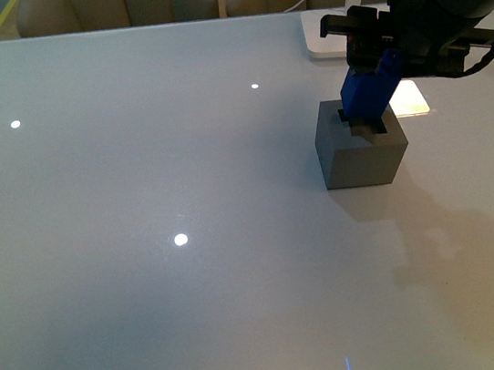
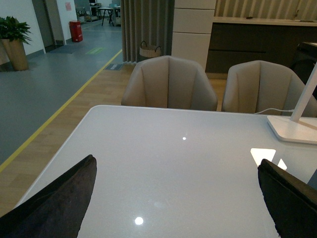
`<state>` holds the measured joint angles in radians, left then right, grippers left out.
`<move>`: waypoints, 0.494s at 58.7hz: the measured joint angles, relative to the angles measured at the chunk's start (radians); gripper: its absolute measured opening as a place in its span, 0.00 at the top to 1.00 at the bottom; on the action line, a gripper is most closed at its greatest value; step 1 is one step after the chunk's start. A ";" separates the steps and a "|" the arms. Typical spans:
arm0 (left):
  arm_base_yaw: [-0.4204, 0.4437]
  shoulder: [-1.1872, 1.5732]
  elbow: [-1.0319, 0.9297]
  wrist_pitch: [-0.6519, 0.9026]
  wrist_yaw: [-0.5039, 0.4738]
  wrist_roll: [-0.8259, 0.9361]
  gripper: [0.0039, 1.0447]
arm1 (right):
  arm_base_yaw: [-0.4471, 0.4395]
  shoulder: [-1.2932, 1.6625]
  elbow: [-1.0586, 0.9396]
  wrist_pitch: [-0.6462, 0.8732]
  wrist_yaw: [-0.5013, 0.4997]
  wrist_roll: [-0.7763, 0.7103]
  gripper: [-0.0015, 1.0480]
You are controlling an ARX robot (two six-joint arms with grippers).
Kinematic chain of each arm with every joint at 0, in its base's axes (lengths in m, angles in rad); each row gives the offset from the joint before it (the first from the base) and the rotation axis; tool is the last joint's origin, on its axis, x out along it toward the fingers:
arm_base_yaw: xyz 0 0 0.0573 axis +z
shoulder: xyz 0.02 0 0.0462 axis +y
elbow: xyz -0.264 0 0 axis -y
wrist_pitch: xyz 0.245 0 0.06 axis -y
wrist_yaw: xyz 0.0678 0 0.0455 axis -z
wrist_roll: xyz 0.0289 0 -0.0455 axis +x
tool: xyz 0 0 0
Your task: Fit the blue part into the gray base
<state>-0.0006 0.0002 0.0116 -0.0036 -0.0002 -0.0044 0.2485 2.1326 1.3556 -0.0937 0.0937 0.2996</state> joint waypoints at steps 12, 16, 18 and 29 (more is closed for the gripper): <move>0.000 0.000 0.000 0.000 0.000 0.000 0.07 | 0.000 0.014 -0.002 0.000 -0.001 -0.001 0.57; 0.000 0.000 0.000 0.000 0.000 0.000 0.07 | 0.000 0.021 -0.002 -0.001 0.000 -0.002 0.57; 0.000 0.000 0.000 0.000 0.000 0.000 0.07 | 0.000 0.022 -0.002 -0.003 0.000 -0.004 0.57; 0.000 0.000 0.000 0.000 0.000 0.000 0.07 | 0.000 0.023 0.007 -0.041 0.000 -0.008 0.57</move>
<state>-0.0006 0.0002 0.0116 -0.0036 -0.0002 -0.0040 0.2485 2.1559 1.3624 -0.1345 0.0940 0.2916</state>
